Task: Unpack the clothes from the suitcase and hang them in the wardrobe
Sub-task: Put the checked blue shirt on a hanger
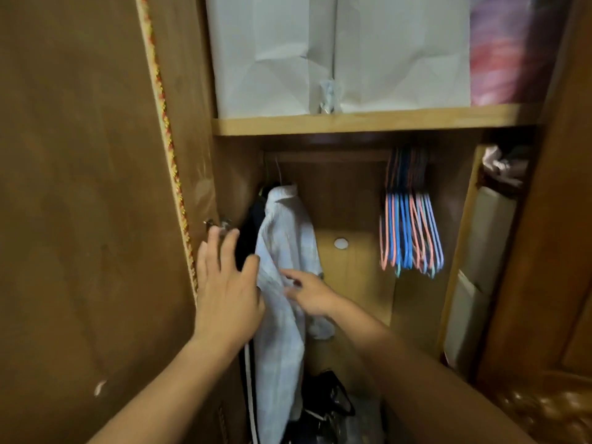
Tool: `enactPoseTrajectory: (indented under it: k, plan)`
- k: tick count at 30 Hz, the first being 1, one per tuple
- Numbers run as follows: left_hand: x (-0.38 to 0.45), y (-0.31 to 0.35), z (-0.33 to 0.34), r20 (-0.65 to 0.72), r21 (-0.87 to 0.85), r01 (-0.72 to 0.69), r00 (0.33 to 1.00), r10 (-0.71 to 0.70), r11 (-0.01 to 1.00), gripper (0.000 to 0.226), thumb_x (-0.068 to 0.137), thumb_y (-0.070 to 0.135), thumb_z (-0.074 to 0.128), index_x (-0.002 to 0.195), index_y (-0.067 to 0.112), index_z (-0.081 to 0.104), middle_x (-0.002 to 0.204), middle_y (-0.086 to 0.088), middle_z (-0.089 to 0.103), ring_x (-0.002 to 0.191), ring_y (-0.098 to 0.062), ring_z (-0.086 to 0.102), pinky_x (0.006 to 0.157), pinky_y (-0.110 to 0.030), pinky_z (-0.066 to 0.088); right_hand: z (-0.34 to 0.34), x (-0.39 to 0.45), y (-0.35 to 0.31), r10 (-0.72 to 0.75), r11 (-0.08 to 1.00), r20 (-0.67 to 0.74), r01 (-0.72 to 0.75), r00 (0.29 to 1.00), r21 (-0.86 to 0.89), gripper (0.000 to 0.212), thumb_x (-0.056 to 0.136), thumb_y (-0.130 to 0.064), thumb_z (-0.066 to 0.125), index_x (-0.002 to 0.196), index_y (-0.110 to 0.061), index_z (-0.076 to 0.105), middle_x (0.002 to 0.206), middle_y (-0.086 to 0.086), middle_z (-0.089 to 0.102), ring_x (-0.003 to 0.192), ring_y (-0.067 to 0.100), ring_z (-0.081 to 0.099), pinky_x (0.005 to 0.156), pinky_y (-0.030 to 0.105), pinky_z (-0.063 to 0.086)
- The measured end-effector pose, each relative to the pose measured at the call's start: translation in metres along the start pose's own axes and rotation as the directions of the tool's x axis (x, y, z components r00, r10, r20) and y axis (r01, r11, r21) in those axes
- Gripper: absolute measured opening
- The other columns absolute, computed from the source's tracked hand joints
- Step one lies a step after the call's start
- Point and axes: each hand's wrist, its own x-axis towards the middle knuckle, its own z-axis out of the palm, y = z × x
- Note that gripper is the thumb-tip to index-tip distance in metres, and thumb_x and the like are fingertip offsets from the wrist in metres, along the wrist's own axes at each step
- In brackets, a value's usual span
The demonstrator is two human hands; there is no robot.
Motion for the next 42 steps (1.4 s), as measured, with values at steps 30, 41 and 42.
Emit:
enactPoseTrajectory:
  k: [30,41,42]
  plan:
    - [-0.676,0.489,-0.02,0.509,-0.791,0.019,-0.536,0.674,0.612,0.015,0.103,0.025,0.052,0.095,0.034,0.062,0.105,0.003,0.066,0.096,-0.018,0.066,0.092,-0.037,0.054,0.34,-0.972,0.253,0.853,-0.082,0.104,0.064,-0.512,0.995,0.02,0.092,0.018,0.049,0.081,0.011,0.063,0.037,-0.004,0.054,0.03,0.002,0.049,0.034,0.013,0.037]
    - [-0.87,0.573,0.151,0.512,-0.837,-0.092,-0.478,0.713,0.539,0.039,0.092,0.012,0.06,0.131,0.013,0.057,0.13,-0.014,0.054,0.113,-0.032,0.058,0.102,-0.04,0.047,0.383,-0.993,0.574,0.874,-0.024,0.014,-0.015,-0.485,1.0,0.033,0.096,0.004,0.048,0.08,-0.019,0.066,0.067,0.004,0.059,0.053,0.014,0.054,0.05,0.026,0.042]
    - [-0.876,0.58,0.167,0.519,-0.834,-0.085,-0.453,0.725,0.544,0.037,0.092,0.011,0.06,0.129,0.013,0.058,0.127,-0.014,0.054,0.113,-0.033,0.058,0.101,-0.039,0.046,0.374,-0.998,0.603,0.866,0.007,-0.027,-0.041,-0.499,0.999,0.035,0.098,0.005,0.045,0.083,-0.019,0.065,0.066,0.002,0.056,0.046,0.009,0.051,0.045,0.023,0.04]
